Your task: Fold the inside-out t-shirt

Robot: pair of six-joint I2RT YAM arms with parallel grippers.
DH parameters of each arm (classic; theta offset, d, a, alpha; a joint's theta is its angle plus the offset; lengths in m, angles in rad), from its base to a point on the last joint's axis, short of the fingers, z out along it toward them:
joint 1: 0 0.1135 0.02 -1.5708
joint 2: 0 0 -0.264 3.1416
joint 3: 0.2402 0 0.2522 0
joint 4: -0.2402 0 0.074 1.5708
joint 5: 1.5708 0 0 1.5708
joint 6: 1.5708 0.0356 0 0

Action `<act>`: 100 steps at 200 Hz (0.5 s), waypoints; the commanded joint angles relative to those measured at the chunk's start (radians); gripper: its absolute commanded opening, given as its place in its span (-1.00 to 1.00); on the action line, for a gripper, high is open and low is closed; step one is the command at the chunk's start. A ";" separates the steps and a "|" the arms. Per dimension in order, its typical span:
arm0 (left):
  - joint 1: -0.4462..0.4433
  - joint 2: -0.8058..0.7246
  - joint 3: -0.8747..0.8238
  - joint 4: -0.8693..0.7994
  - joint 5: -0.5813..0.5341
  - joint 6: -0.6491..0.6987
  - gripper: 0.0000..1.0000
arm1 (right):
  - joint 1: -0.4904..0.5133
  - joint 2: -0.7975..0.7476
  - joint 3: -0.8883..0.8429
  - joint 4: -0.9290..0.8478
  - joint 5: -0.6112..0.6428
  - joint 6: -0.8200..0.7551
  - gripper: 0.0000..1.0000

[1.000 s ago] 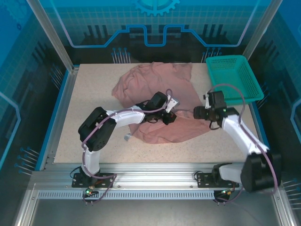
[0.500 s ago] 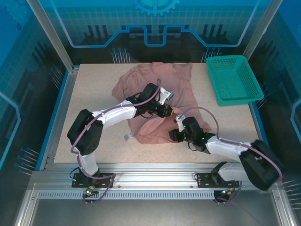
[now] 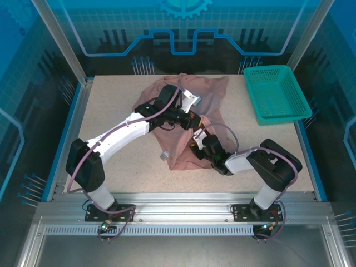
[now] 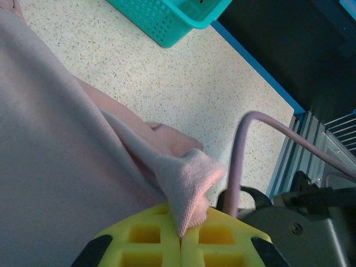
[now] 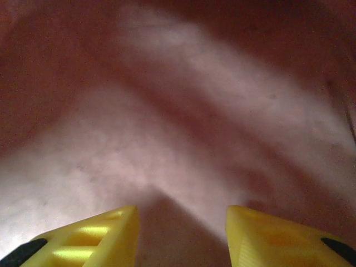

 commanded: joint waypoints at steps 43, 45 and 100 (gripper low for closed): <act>-0.026 -0.132 -0.029 0.071 0.109 -0.042 -1.00 | -0.034 0.109 0.120 0.037 0.087 -0.048 -0.13; -0.029 -0.134 -0.029 0.075 0.109 -0.041 -1.00 | -0.034 0.113 0.121 0.042 0.087 -0.052 -0.13; -0.109 -0.190 -0.015 0.103 0.110 -0.045 -1.00 | -0.068 0.133 0.152 0.064 0.057 -0.079 -0.15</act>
